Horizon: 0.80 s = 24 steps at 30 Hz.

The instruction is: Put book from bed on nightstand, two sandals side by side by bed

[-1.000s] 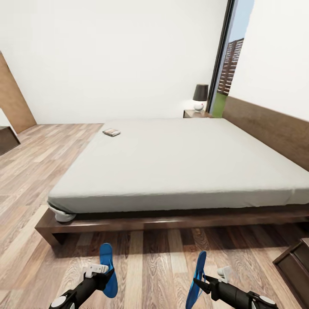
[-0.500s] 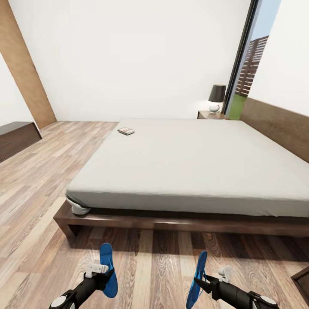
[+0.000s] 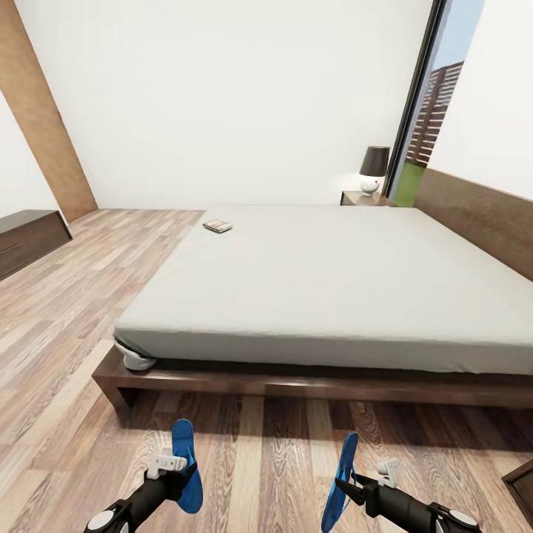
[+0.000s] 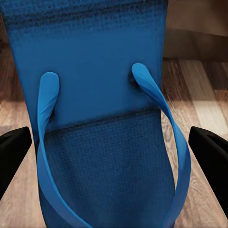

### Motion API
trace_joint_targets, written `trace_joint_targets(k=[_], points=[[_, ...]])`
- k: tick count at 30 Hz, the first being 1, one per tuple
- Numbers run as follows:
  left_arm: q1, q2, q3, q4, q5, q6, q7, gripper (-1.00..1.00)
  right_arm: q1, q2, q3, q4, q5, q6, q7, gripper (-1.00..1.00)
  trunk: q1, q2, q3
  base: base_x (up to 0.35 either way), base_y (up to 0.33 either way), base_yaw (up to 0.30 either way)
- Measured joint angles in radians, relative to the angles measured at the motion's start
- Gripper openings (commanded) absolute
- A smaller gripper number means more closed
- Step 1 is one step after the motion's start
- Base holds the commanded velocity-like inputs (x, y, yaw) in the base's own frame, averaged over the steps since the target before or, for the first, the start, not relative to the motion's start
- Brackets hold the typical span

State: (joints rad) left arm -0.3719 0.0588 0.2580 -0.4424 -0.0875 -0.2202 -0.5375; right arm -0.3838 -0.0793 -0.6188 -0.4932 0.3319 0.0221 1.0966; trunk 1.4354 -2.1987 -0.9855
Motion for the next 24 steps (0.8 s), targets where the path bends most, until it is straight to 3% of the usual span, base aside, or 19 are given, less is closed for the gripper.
trace_joint_targets(k=[13,24], points=[[0.000,0.000,0.000,0.000,0.000,0.001,0.000,-1.00,0.000,0.000,0.000,0.000,0.000,0.000,0.000,-1.00,0.000,0.000,0.000,0.000,0.000,0.000],[0.000,0.000,0.000,-0.001,0.000,0.002,0.000,-1.00,0.000,-0.002,-0.002,-0.007,0.000,0.001,-0.001,-1.00,0.042,-0.077,-0.034,0.000,0.000,0.000]])
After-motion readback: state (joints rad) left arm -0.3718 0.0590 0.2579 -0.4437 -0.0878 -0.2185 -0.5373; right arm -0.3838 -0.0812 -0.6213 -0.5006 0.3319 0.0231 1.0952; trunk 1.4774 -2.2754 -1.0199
